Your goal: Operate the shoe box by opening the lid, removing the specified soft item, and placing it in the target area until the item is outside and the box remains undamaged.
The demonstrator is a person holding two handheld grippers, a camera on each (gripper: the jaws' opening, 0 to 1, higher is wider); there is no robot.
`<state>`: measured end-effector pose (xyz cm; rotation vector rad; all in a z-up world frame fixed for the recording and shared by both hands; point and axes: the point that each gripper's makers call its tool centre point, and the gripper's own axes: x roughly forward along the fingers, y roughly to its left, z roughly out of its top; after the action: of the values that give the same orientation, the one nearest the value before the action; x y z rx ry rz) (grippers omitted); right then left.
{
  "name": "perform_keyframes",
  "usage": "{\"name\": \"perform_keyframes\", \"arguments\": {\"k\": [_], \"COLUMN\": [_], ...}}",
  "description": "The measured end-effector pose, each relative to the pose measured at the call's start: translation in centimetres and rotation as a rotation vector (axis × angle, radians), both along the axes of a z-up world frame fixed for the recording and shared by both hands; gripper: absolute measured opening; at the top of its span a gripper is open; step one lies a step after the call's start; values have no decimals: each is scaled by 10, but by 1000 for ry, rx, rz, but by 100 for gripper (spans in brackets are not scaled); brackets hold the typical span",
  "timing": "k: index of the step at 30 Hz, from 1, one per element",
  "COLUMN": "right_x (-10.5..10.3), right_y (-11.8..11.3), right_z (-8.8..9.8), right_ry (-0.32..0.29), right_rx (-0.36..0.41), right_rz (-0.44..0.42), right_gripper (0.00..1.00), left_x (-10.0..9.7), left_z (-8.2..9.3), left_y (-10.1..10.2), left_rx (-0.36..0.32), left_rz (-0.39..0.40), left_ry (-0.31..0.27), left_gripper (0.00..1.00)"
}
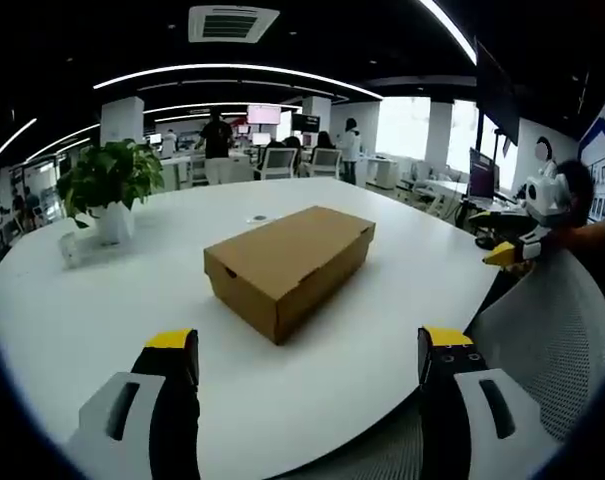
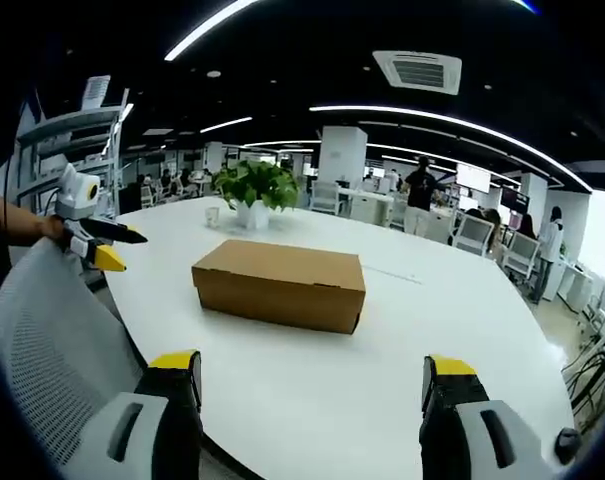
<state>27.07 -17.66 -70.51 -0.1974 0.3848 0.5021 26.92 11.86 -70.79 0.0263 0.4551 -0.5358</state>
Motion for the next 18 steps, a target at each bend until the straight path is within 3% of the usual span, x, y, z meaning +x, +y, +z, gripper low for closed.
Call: {"name": "perform_keyframes", "arguments": {"k": [18], "right_x": [-2], "right_y": [2], "right_z": [-2], "right_ry": [11], "right_rx": [-30], "right_rz": [13], "right_gripper": [91], "left_x": [1], "left_z": [0], "left_y": [3], "left_rx": [17], "left_rz": [13], "left_ry": [3], "left_gripper": [96]}}
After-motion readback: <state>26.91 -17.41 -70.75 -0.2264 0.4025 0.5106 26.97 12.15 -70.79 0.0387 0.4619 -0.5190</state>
